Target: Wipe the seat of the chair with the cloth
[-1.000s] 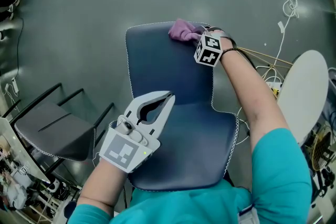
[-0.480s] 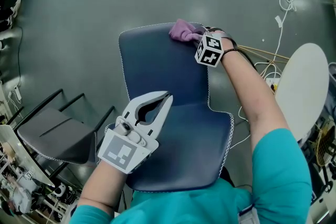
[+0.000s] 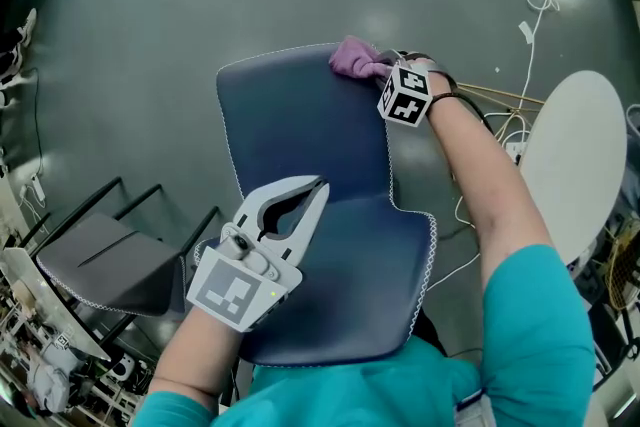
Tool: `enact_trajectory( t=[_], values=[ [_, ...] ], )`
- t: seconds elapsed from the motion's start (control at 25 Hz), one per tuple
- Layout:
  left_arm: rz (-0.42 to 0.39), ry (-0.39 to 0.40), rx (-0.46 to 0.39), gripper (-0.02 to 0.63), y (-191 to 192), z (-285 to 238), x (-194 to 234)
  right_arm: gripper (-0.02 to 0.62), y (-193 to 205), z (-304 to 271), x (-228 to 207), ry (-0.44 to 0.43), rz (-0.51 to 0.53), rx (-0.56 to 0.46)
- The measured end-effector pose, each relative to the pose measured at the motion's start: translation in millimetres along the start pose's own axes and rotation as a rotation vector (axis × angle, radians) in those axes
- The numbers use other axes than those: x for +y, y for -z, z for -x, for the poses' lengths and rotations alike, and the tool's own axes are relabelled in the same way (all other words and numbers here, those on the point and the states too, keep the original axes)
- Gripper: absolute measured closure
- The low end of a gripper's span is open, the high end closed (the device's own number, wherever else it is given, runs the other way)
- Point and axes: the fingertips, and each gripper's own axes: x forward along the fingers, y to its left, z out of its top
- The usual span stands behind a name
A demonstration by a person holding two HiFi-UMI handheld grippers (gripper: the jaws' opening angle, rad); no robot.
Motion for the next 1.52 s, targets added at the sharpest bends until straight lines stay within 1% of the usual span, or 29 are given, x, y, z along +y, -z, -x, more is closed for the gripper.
enact_trajectory(
  t=[0.08, 0.12, 0.24, 0.28, 0.32, 0.36, 0.48, 0.6, 0.68, 0.8, 0.92, 1.04, 1.16, 1.28, 1.4, 1.52],
  values=[
    [-0.002, 0.005, 0.002, 0.617, -1, -3, -3, 0.538, 14, 2, -2, 0.002, -0.009, 0.025],
    [-0.003, 0.007, 0.003, 0.618, -2, -4, -5, 0.538, 26, 3, -2, -0.002, -0.007, 0.06],
    [-0.002, 0.003, -0.001, 0.618, -2, -6, -8, 0.537, 86, 4, 6, -0.045, 0.027, 0.251],
    [0.0, -0.003, -0.006, 0.618, -3, -5, -8, 0.537, 104, 7, 8, -0.054, 0.021, 0.294],
    [0.001, -0.011, -0.01, 0.618, -4, -4, -6, 0.537, 115, 13, 9, -0.053, -0.004, 0.308],
    [0.002, -0.018, -0.014, 0.617, -5, -2, -4, 0.537, 120, 21, 8, -0.046, -0.039, 0.301],
    [0.005, -0.033, -0.034, 0.618, -5, 8, 6, 0.537, 110, 48, 7, -0.004, -0.146, 0.226],
    [0.007, -0.055, -0.06, 0.617, -7, 36, 19, 0.537, 70, 77, 12, 0.04, -0.22, 0.108],
    [0.02, -0.089, -0.09, 0.617, -10, 57, 30, 0.537, 32, 90, 14, 0.052, -0.209, 0.033],
    [0.042, -0.141, -0.119, 0.618, -6, 91, 48, 0.537, -39, 91, 33, 0.014, -0.127, -0.077],
    [0.063, -0.186, -0.13, 0.618, 3, 118, 64, 0.537, -116, 75, 66, -0.059, 0.007, -0.176],
    [0.08, -0.226, -0.141, 0.617, 13, 141, 78, 0.537, -182, 52, 100, -0.113, 0.123, -0.243],
    [0.1, -0.259, -0.155, 0.618, 23, 168, 93, 0.537, -241, 25, 129, -0.141, 0.191, -0.277],
    [0.121, -0.284, -0.171, 0.618, 32, 191, 106, 0.537, -281, -2, 156, -0.154, 0.266, -0.275],
    [0.135, -0.298, -0.178, 0.617, 41, 205, 114, 0.537, -300, -27, 180, -0.167, 0.353, -0.251],
    [0.151, -0.303, -0.184, 0.618, 48, 217, 118, 0.537, -303, -47, 202, -0.181, 0.435, -0.198]
  ],
)
